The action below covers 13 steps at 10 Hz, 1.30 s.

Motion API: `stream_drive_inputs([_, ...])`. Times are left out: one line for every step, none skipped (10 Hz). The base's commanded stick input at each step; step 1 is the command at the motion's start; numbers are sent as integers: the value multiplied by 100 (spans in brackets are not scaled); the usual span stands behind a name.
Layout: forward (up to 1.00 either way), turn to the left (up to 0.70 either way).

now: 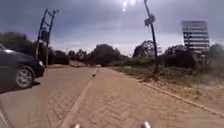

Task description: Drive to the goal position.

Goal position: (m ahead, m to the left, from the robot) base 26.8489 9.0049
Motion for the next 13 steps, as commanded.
stream_drive_inputs([70,0])
stream_drive_inputs([70,0])
stream_drive_inputs([70,0])
stream_drive_inputs([70,0])
stream_drive_inputs([70,0])
stream_drive_inputs([70,0])
stream_drive_inputs([70,0])
stream_drive_inputs([70,0])
stream_drive_inputs([70,0])
stream_drive_inputs([70,0])
stream_drive_inputs([70,0])
stream_drive_inputs([70,0])
stream_drive_inputs([70,0])
